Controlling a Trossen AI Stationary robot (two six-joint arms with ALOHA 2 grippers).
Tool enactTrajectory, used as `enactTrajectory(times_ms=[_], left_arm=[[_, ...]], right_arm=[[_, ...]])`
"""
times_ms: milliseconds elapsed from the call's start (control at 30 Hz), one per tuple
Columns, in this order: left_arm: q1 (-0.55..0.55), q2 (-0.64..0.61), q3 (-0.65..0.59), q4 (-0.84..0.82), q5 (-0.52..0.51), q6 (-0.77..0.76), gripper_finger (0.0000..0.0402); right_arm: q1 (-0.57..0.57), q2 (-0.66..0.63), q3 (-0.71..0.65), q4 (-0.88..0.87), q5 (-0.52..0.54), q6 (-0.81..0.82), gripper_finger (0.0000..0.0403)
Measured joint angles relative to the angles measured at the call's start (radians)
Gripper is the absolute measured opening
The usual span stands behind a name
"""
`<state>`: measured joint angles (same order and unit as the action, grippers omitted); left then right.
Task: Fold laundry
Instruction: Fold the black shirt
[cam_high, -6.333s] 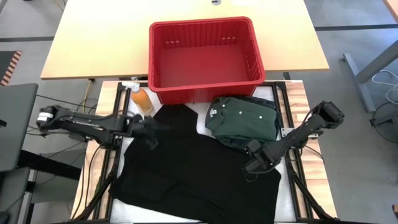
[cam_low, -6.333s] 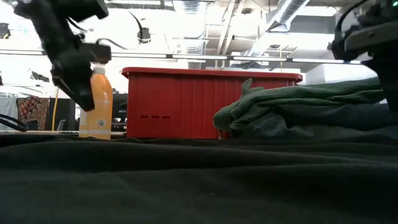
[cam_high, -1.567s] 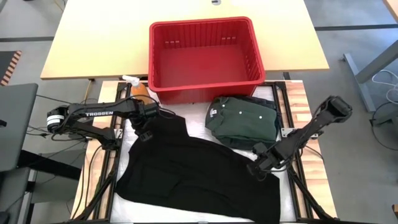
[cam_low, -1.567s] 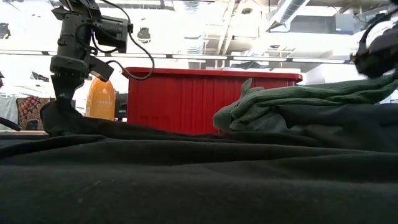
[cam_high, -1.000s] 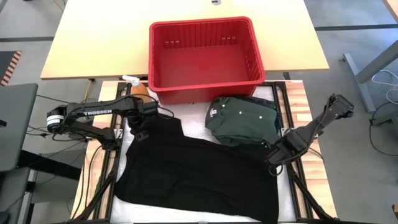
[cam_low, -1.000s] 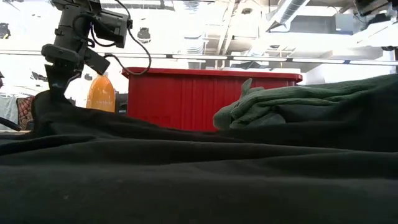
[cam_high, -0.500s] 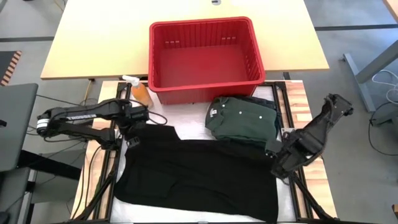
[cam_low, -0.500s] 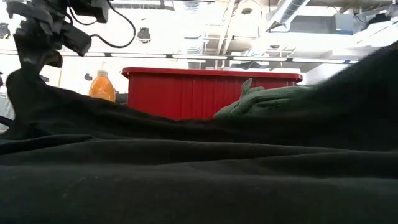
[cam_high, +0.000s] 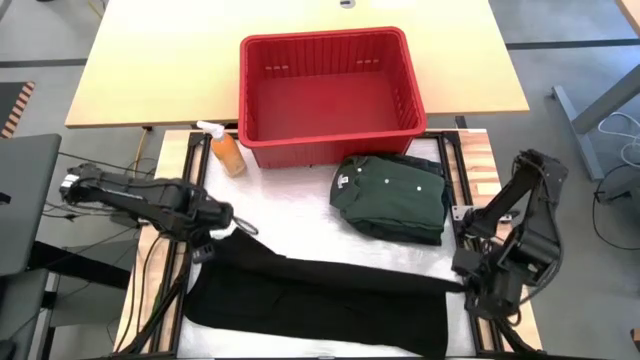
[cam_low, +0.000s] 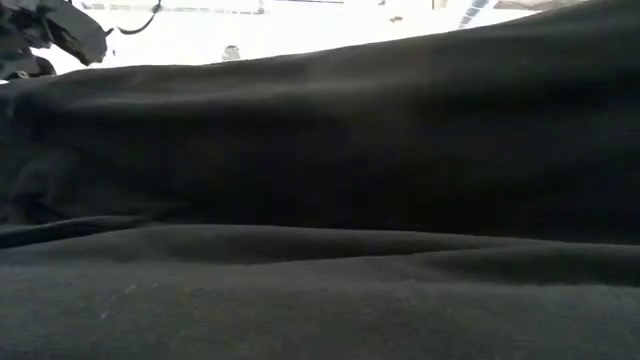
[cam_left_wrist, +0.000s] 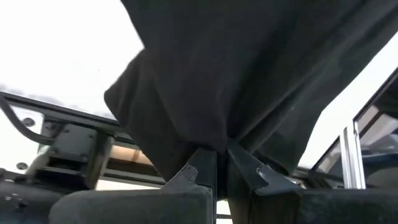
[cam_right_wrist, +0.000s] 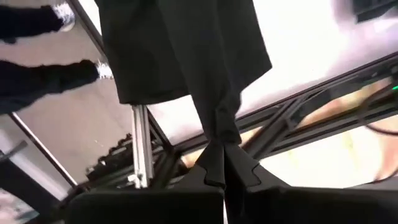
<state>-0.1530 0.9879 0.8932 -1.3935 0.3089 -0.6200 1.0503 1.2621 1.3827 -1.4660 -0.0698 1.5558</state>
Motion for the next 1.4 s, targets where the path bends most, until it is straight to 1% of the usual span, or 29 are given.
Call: enactTrajectory(times_ms=[100,267,367,467,600,700,833,933,1000,1067,1133,1267,1300,1400], left_arm=[[-0.086,0.021,0.0,0.022,0.001,-0.064,0.0],[-0.216,0.077,0.0,0.107,0.007,-0.18,0.0],[-0.298,0.123,0.0,0.17,0.039,-0.233,0.0],[-0.371,0.178,0.0,0.223,0.077,-0.265,0.0],[-0.451,0.254,0.0,0.246,0.131,-0.282,0.0],[-0.49,0.309,0.0,0.246,0.135,-0.272,0.0],[-0.511,0.372,-0.001,0.248,0.12,-0.265,0.0004],[-0.524,0.41,-0.001,0.252,0.106,-0.253,0.0018],[-0.531,0.431,-0.001,0.256,0.106,-0.233,0.0036],[-0.536,0.446,-0.001,0.257,0.105,-0.22,0.0056],[-0.538,0.452,-0.001,0.257,0.104,-0.204,0.0078],[-0.538,0.449,-0.001,0.246,0.101,-0.184,0.0113],[-0.538,0.444,-0.001,0.237,0.102,-0.181,0.0119],[-0.54,0.43,-0.001,0.197,0.104,-0.177,0.0132]], right_arm=[[0.033,0.029,-0.031,0.073,0.001,0.06,0.0011],[0.05,0.117,-0.076,0.213,0.001,0.074,0.0011],[0.049,0.171,-0.095,0.273,-0.013,0.079,0.0011],[0.049,0.221,-0.096,0.295,-0.037,0.086,0.0011],[0.039,0.274,-0.096,0.362,-0.081,0.094,0.0011],[0.037,0.314,-0.095,0.392,-0.132,0.091,0.0018],[0.024,0.353,-0.095,0.405,-0.214,0.126,0.0044],[0.006,0.356,-0.095,0.408,-0.266,0.152,0.0068],[-0.005,0.34,-0.095,0.418,-0.276,0.157,0.0087],[-0.013,0.311,-0.095,0.42,-0.265,0.158,0.0109],[-0.015,0.28,-0.095,0.413,-0.209,0.169,0.0133],[-0.029,0.234,-0.095,0.41,0.011,0.167,0.0172],[-0.041,0.23,-0.1,0.425,0.042,0.161,0.0177],[-0.083,0.229,-0.159,0.548,0.074,0.109,0.0183]])
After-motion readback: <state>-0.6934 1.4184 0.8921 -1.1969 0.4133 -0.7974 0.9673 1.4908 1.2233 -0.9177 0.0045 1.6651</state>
